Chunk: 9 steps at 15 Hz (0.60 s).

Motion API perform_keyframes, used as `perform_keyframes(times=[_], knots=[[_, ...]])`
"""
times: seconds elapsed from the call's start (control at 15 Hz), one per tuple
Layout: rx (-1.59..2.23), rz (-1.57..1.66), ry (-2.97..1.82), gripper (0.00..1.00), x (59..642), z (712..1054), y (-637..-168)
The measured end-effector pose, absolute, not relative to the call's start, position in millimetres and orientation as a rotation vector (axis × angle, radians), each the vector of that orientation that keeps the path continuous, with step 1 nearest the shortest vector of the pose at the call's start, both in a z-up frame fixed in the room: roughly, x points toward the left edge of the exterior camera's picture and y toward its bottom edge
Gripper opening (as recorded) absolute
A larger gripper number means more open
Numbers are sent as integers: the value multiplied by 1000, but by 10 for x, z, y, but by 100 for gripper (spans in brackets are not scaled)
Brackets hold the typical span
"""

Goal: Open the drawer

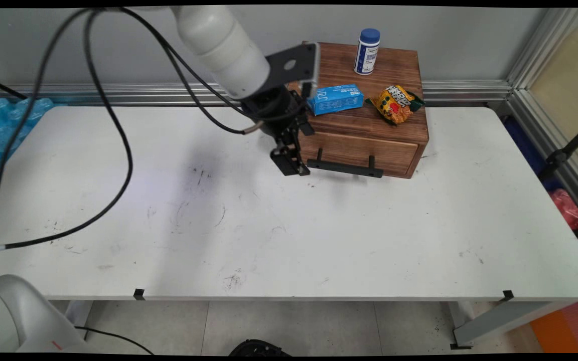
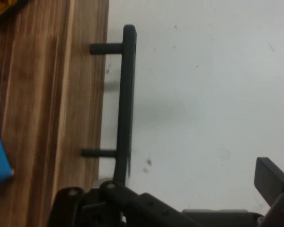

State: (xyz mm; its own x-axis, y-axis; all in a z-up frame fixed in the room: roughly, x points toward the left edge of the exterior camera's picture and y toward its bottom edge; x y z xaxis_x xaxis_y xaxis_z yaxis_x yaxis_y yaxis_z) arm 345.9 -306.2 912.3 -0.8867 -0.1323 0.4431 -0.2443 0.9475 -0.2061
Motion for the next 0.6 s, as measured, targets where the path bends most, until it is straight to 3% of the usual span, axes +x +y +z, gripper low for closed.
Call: perform_keyframes(times=[0.6], knots=[[196,408,-2687,100,3045,8676,-3292]])
